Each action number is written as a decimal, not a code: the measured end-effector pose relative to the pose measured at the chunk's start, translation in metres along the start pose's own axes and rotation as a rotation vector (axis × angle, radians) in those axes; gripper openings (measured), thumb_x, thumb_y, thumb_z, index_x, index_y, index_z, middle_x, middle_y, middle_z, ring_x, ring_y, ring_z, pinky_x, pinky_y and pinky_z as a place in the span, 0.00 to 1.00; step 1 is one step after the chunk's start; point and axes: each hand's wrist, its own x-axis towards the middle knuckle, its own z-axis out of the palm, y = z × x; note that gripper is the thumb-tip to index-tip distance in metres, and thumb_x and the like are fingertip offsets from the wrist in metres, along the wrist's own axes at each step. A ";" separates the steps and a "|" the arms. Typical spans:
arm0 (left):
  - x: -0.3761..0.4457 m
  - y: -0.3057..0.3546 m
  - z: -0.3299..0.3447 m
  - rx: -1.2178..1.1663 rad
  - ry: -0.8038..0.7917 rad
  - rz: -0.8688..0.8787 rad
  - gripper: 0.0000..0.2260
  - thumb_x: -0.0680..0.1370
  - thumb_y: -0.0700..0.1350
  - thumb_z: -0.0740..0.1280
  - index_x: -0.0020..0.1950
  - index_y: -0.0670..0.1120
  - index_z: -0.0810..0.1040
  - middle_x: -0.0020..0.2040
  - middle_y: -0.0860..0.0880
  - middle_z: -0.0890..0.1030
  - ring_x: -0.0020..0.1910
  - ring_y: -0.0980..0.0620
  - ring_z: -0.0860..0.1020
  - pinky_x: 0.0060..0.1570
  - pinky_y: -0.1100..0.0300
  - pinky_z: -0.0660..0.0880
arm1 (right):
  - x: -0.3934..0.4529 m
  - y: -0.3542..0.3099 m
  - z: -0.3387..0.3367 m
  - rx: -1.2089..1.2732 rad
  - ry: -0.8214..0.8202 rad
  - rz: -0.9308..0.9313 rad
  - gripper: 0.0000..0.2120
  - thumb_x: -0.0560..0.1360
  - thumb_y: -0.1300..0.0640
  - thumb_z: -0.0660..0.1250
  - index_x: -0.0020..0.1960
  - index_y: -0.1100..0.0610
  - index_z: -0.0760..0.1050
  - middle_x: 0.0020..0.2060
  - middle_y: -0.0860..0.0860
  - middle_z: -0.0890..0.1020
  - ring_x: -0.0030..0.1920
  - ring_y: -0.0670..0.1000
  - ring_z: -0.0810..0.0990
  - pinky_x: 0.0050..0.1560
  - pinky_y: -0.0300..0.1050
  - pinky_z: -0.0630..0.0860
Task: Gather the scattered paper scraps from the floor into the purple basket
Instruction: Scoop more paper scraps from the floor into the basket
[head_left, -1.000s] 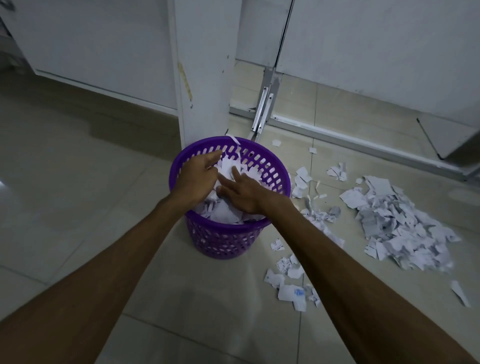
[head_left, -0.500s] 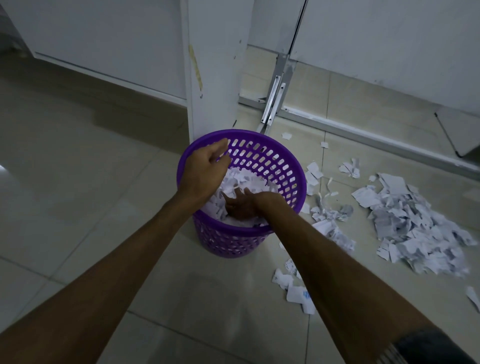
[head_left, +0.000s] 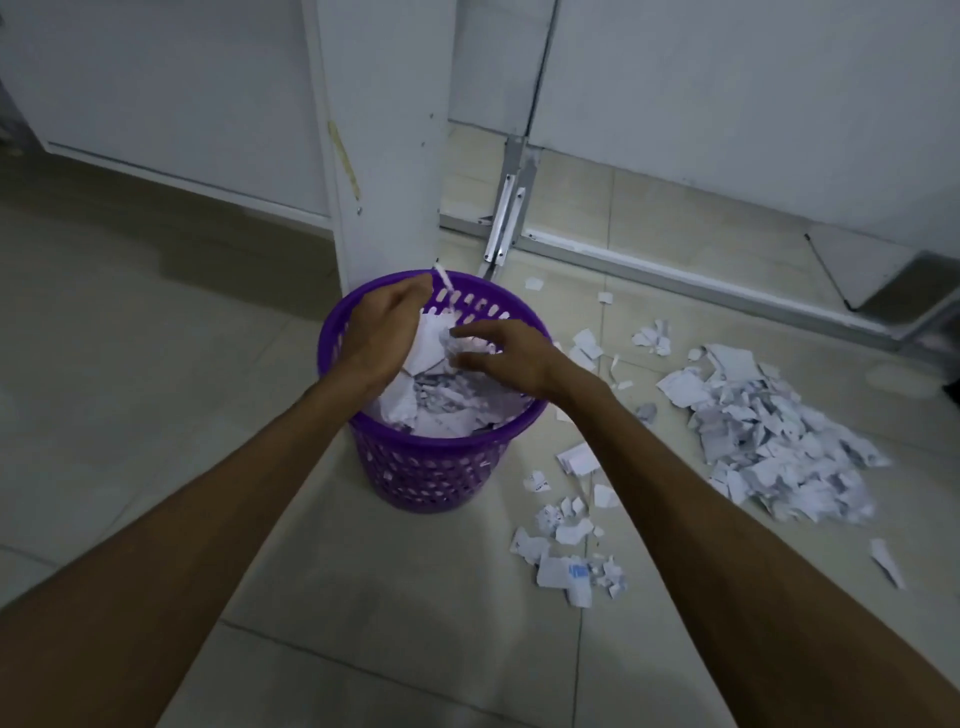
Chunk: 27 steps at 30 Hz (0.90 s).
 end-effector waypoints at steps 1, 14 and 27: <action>0.001 0.004 0.006 -0.003 -0.013 0.020 0.16 0.80 0.56 0.61 0.48 0.45 0.81 0.45 0.42 0.83 0.46 0.46 0.81 0.53 0.47 0.76 | -0.008 0.002 -0.005 0.028 0.078 -0.015 0.19 0.78 0.48 0.67 0.68 0.50 0.76 0.67 0.51 0.77 0.65 0.51 0.75 0.62 0.43 0.68; -0.047 0.000 0.179 0.022 -0.389 0.333 0.15 0.80 0.51 0.63 0.67 0.54 0.74 0.65 0.57 0.77 0.64 0.62 0.74 0.60 0.69 0.72 | -0.106 0.163 -0.026 0.164 0.474 0.275 0.13 0.81 0.54 0.63 0.64 0.55 0.76 0.60 0.53 0.80 0.60 0.52 0.78 0.59 0.41 0.74; -0.049 -0.192 0.249 0.120 -0.250 -0.200 0.20 0.80 0.54 0.63 0.72 0.58 0.68 0.73 0.54 0.68 0.70 0.55 0.67 0.65 0.57 0.68 | -0.088 0.308 0.026 -0.026 0.385 0.494 0.39 0.75 0.32 0.61 0.79 0.48 0.54 0.79 0.59 0.44 0.79 0.61 0.49 0.74 0.58 0.57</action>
